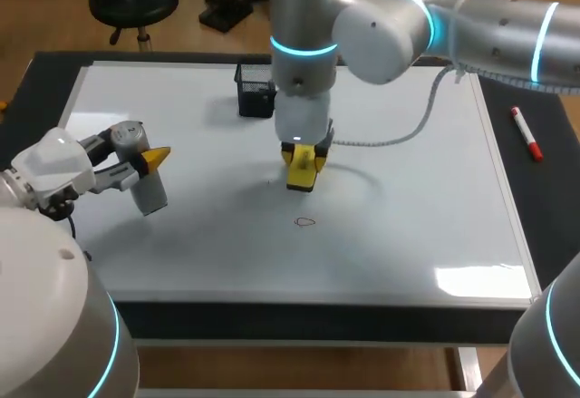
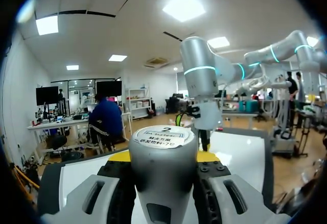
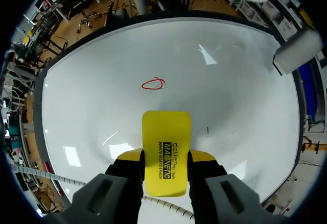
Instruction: Pick up the inspection probe, press it on each red-marked spot on the whiteboard one by one, put down the probe, pick up the eraser, and wipe off all the red marks.
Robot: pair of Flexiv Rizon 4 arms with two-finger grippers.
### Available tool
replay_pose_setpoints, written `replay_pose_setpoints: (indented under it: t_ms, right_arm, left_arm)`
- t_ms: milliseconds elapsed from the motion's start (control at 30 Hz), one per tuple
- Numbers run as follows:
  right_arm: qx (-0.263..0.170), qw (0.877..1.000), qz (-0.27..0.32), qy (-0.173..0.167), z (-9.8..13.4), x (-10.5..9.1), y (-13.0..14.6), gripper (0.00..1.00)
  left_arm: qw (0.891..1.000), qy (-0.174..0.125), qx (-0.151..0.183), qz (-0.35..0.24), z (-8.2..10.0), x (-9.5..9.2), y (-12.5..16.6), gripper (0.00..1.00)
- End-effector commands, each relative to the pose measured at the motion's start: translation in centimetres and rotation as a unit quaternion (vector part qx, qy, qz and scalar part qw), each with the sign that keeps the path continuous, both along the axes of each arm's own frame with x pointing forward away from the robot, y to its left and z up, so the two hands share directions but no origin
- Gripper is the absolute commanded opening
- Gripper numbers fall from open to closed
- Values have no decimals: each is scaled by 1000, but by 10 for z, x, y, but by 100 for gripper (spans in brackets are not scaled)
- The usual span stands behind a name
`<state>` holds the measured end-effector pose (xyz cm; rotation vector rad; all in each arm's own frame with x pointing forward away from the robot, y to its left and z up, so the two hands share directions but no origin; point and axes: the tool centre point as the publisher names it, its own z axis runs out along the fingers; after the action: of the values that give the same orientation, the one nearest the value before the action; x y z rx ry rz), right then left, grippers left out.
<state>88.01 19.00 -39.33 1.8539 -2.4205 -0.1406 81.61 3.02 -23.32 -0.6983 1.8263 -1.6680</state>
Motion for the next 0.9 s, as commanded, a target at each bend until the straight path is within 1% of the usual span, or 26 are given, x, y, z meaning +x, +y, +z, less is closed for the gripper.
replay_pose_setpoints:
  t_ms: [33,233,367,667,900]
  right_arm:
    - [26,1000,-17,2,14,4,-36,0]
    - [27,998,-58,3,23,14,-78,0]
    - [29,996,-84,0,31,17,-104,0]
    - [18,991,-132,16,27,25,-160,0]
    - [12,984,-174,22,25,21,-207,0]
  left_arm:
    - [1000,-1,0,2,0,1,-1,0]
    - [1000,-1,0,2,0,1,-1,0]
    - [1000,-1,0,2,0,1,-1,0]
    - [1000,-1,0,2,0,1,-1,0]
    - [1000,-1,0,2,0,1,-1,0]
